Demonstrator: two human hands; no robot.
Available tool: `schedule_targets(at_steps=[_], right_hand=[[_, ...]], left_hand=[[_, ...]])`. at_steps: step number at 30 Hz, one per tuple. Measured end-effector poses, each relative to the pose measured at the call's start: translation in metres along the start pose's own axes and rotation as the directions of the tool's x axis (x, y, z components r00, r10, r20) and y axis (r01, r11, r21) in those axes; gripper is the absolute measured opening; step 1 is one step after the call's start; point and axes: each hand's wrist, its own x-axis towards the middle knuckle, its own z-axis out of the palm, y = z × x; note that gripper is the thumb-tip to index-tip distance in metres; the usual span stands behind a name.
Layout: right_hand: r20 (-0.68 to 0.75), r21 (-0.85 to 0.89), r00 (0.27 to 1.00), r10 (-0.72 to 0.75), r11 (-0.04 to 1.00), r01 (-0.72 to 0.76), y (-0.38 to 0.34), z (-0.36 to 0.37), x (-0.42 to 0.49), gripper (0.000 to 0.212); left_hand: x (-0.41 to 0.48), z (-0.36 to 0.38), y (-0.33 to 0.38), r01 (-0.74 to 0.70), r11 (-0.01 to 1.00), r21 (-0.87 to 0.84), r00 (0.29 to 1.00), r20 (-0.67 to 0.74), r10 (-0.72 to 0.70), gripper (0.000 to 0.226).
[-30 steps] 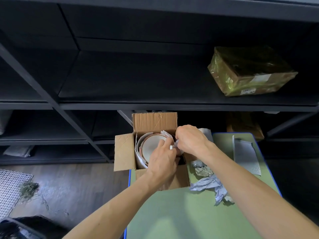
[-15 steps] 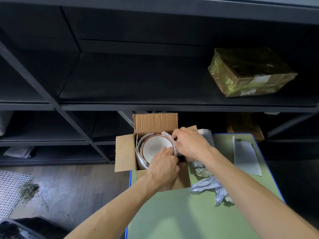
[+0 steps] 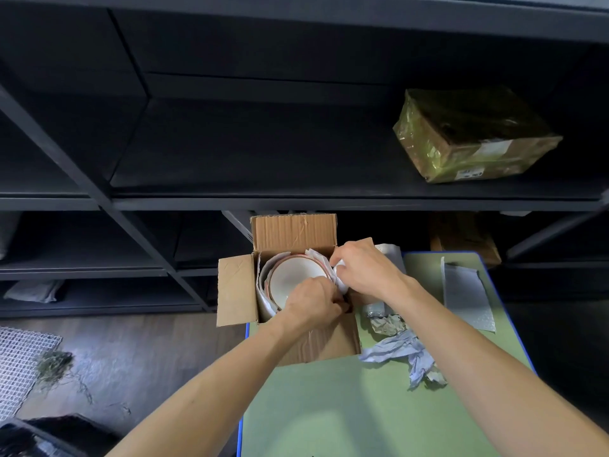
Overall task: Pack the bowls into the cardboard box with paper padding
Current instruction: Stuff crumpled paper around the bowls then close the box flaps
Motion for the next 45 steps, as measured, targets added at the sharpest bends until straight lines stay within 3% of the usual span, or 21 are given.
schedule_targets(at_steps=[10,13,16,19,22,25,29,31,34,38,45], right_hand=[[-0.063,0.024,0.998,-0.008,1.0,0.009,0.006,0.011,0.001,0.032],[-0.068,0.036,0.997,-0.026,0.999,0.028,0.011,0.016,0.004,0.033],[-0.076,0.034,0.996,-0.047,0.998,0.05,0.016,0.019,0.005,0.031],[-0.057,-0.066,0.995,-0.079,0.995,0.075,0.016,0.026,0.008,0.022],[-0.052,-0.191,0.993,-0.102,0.977,0.09,0.011,0.027,0.008,0.01],[-0.004,-0.248,0.99,-0.139,0.96,0.133,0.003,0.027,0.004,0.014],[-0.036,-0.193,0.993,-0.114,0.976,0.105,-0.004,0.034,-0.001,0.025],[-0.044,-0.071,0.993,-0.108,0.992,0.105,0.001,0.029,-0.006,0.02],[-0.034,0.051,0.994,-0.107,0.993,0.108,0.013,0.018,-0.016,0.033],[-0.068,0.021,0.995,-0.077,0.997,0.079,0.017,0.019,-0.021,0.03],[-0.18,-0.007,0.98,-0.09,0.996,0.09,0.01,0.025,-0.018,0.021]], left_hand=[[0.002,0.002,0.014,0.05,0.998,-0.033,0.995,-0.086,-0.053,0.014],[-0.001,-0.007,0.012,0.061,0.997,-0.042,0.997,-0.052,-0.063,0.012],[-0.005,-0.014,0.01,-0.036,0.999,0.024,0.999,-0.033,0.037,0.009],[-0.012,-0.017,0.009,-0.127,0.985,0.115,0.992,-0.013,0.129,0.016],[-0.015,-0.015,0.007,-0.105,0.988,0.112,0.994,-0.007,0.107,0.018],[-0.016,-0.009,0.003,-0.1,0.99,0.101,0.994,-0.035,0.104,0.018],[-0.026,0.001,-0.001,-0.122,0.985,0.12,0.99,-0.05,0.129,0.035],[-0.031,0.005,-0.004,-0.135,0.983,0.127,0.987,-0.072,0.145,0.033],[-0.033,0.007,-0.009,-0.113,0.992,0.064,0.983,-0.139,0.121,0.033],[-0.03,0.003,-0.01,-0.122,0.987,-0.1,0.945,-0.316,0.085,0.015],[-0.009,0.007,-0.001,-0.062,0.988,-0.142,0.921,-0.388,0.002,0.031]])
